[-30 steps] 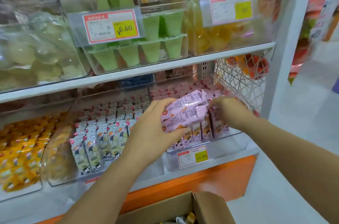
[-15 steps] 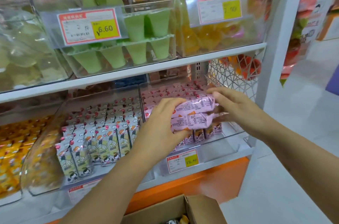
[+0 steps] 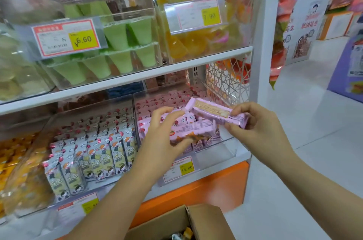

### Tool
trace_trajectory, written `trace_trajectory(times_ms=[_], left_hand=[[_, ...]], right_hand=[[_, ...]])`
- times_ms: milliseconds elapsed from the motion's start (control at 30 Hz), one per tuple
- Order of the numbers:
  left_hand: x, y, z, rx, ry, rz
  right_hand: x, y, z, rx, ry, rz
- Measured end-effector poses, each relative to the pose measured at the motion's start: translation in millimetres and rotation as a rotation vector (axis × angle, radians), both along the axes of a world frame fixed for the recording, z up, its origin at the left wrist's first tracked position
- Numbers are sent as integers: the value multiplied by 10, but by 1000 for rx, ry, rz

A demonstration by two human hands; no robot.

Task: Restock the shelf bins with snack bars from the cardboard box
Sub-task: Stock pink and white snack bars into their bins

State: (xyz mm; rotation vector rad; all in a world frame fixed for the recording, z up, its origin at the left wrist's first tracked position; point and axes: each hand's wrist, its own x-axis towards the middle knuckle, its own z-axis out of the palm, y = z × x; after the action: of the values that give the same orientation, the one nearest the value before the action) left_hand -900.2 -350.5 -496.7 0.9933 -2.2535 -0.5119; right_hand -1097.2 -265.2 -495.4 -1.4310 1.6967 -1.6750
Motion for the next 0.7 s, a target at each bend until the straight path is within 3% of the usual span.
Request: trace_trajectory(times_ms=[133,233,400,567,700], left_hand=[[38,-43,-22,68,-23,98],[-2,-57,25,282,127,88],[-39,-119,45,689,355,89],[-91,-69,34,1053,725,66],[-89,17,47,1125,831,23]], right_hand=[[3,49,-94,-52,-12,42],[18,25,-107,-36,-67,38],[124,-20,-77,-48,-366,-55],[401,-92,-12,33,-236,-34],[567,-120,-91,129,-300,116]])
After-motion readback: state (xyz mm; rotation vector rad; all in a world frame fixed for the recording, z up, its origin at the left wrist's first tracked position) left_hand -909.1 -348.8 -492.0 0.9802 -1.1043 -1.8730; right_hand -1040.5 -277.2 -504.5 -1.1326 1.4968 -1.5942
